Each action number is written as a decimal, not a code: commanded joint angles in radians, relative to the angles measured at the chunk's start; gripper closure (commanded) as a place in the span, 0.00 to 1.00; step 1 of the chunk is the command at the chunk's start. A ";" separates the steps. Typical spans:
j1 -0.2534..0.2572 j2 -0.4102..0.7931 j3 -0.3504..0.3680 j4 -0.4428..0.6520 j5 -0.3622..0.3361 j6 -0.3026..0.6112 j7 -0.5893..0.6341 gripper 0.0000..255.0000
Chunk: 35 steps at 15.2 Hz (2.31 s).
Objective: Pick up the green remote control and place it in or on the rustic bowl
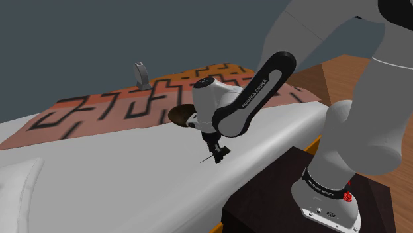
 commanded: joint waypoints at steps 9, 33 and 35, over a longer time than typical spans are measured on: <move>0.002 0.002 0.001 -0.002 0.001 -0.001 0.000 1.00; 0.012 -0.267 0.000 0.103 0.045 -0.373 -0.048 1.00; 0.013 -0.283 -0.001 0.117 0.047 -0.403 -0.050 1.00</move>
